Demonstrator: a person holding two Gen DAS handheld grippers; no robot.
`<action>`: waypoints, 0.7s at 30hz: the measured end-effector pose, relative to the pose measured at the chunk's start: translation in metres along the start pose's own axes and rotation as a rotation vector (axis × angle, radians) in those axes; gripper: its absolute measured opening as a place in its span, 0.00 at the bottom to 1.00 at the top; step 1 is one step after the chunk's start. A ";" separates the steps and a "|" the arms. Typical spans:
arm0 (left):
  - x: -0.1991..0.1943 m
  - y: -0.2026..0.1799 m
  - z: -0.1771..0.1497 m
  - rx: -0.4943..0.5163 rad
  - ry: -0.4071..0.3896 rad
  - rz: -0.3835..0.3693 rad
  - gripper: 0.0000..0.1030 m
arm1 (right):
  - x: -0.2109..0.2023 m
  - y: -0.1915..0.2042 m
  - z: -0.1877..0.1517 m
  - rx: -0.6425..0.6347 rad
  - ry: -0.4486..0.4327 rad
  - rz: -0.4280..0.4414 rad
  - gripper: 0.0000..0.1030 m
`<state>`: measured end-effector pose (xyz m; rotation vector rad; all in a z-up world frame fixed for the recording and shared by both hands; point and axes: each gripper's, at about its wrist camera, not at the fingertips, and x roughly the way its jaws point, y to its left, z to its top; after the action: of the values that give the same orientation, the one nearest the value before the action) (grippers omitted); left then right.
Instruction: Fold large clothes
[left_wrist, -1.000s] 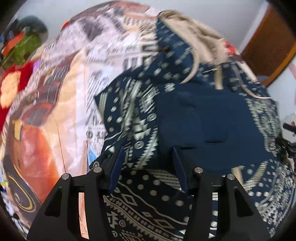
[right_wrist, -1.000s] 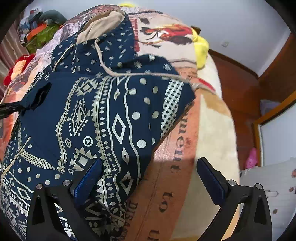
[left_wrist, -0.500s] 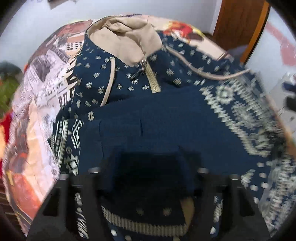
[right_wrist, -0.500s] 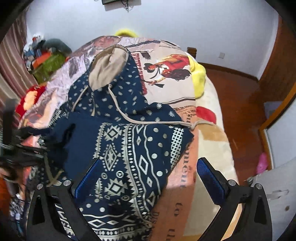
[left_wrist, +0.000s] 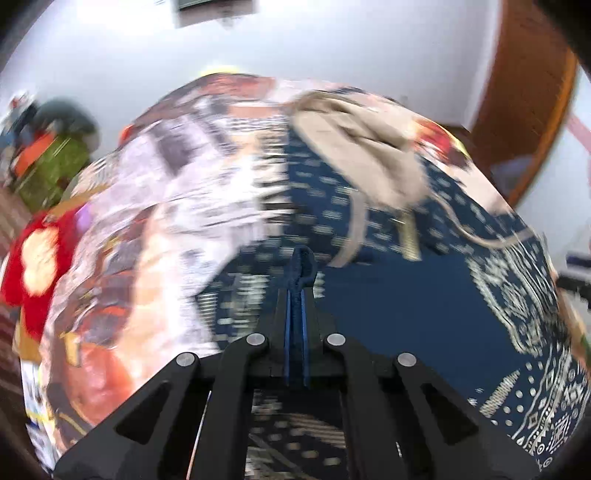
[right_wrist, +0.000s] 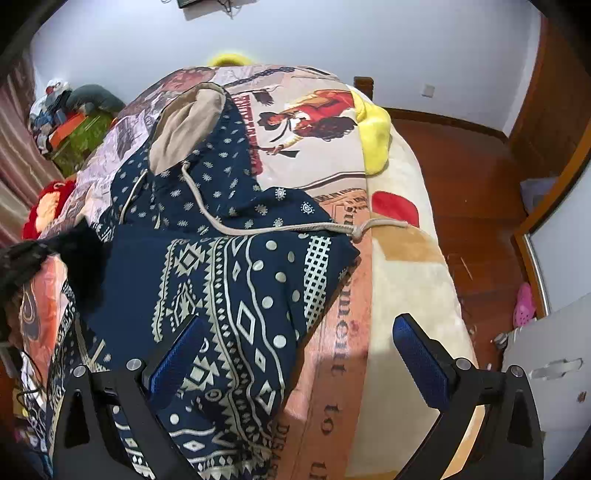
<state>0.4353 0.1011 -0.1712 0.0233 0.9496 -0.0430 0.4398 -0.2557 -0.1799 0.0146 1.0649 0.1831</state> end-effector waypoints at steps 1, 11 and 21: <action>-0.001 0.012 -0.003 -0.036 0.011 -0.004 0.03 | 0.004 0.001 0.001 0.001 0.008 0.001 0.99; 0.040 0.089 -0.044 -0.194 0.129 0.059 0.02 | 0.038 0.015 -0.003 -0.042 0.088 -0.031 0.99; 0.061 0.099 -0.076 -0.079 0.254 0.150 0.06 | 0.045 0.019 -0.004 -0.070 0.110 -0.067 0.99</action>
<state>0.4134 0.2016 -0.2653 0.0274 1.2005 0.1390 0.4550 -0.2300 -0.2191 -0.0950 1.1667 0.1613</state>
